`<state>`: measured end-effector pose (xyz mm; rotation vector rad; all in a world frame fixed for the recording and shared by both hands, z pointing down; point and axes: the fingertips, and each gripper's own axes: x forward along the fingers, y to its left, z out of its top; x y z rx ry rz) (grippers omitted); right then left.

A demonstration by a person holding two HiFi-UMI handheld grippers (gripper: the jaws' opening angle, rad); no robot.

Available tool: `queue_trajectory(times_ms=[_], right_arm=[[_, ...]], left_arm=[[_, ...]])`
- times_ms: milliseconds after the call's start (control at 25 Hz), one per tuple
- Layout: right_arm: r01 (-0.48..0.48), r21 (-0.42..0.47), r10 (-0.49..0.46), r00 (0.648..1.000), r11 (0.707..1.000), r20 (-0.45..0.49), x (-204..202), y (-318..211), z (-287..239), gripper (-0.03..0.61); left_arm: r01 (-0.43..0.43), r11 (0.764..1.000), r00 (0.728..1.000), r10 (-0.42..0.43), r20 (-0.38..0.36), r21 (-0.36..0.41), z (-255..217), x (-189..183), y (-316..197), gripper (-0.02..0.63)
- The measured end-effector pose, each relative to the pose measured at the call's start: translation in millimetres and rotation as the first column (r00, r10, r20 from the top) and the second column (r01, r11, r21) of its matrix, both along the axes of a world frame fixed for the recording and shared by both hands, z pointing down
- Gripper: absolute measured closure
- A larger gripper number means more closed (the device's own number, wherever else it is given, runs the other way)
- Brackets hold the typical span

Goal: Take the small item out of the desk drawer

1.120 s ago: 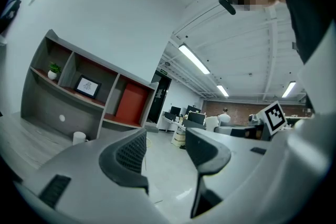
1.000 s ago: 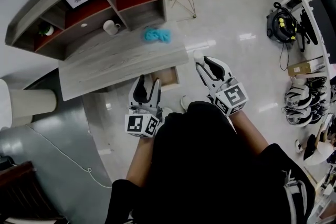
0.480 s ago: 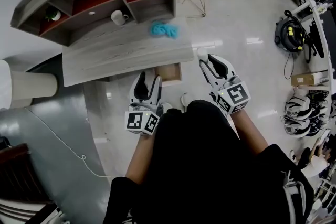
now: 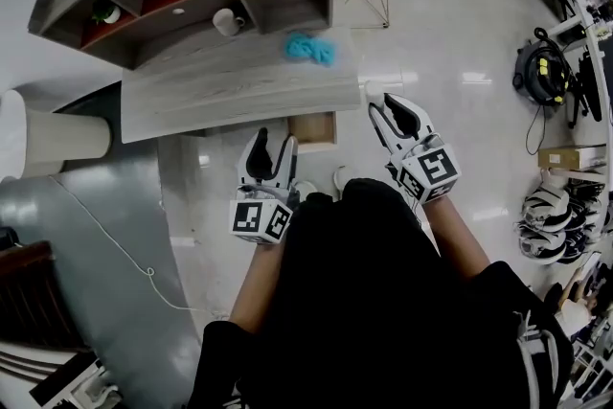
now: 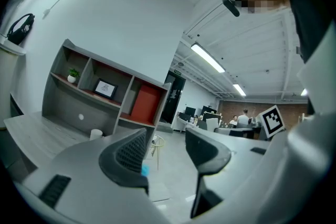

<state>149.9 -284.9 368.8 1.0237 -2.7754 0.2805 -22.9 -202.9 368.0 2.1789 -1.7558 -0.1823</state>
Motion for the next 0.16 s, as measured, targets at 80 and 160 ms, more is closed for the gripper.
queue_trajectory(times_ms=[80, 160], right_arm=[[0.004, -0.008, -0.004, 1.000, 1.000, 0.004, 2.2, -2.6, 2.1, 0.469], [0.009, -0.014, -0.008, 1.000, 1.000, 0.008, 4.6, -4.9, 3.5, 0.469]], left_arm=[[0.009, 1.000, 1.000, -0.009, 0.001, -0.004, 0.7, 1.4, -1.5, 0.403], [0.018, 1.000, 1.000, -0.018, 0.001, -0.008, 1.0, 3.4, -3.1, 0.403]])
